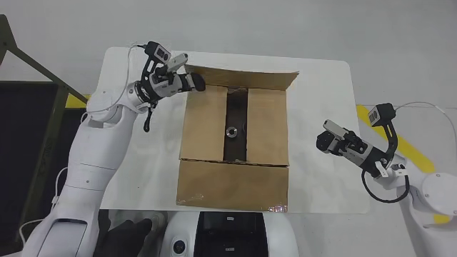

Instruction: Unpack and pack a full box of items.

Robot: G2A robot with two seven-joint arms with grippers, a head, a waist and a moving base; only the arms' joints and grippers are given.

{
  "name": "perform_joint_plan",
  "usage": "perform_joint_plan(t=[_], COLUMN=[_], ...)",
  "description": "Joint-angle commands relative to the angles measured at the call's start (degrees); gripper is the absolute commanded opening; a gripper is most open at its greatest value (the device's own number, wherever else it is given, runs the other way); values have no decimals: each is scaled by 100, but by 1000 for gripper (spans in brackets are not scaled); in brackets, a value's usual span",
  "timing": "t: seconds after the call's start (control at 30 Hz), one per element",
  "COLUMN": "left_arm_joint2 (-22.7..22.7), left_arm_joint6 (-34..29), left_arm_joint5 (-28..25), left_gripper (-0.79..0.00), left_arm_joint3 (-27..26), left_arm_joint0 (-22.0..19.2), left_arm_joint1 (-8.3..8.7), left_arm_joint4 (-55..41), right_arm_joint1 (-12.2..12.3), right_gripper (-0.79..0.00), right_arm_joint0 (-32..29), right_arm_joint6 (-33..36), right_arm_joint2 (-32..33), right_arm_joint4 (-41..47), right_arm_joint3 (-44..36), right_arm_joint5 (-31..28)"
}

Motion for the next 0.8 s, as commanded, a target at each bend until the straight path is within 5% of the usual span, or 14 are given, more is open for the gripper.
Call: perform_joint_plan(t=[0.0,0.77], left_arm_joint2=[66,1023], left_arm_joint6=[99,959], left_arm_joint5=[-44,135], left_gripper=[0,0], left_arm_joint3=[101,1480], left_arm_joint0=[-131,-1433], left_arm_joint1=[-17,-277], left_arm_joint4=[74,906], right_arm_joint1=[0,0], right_gripper=[0,0], right_arm_joint0=[0,0], right_arm_joint6=[0,0], right_arm_joint2=[0,0], right_arm_joint4=[0,0], right_arm_joint3=[0,0], right_arm_joint5=[0,0])
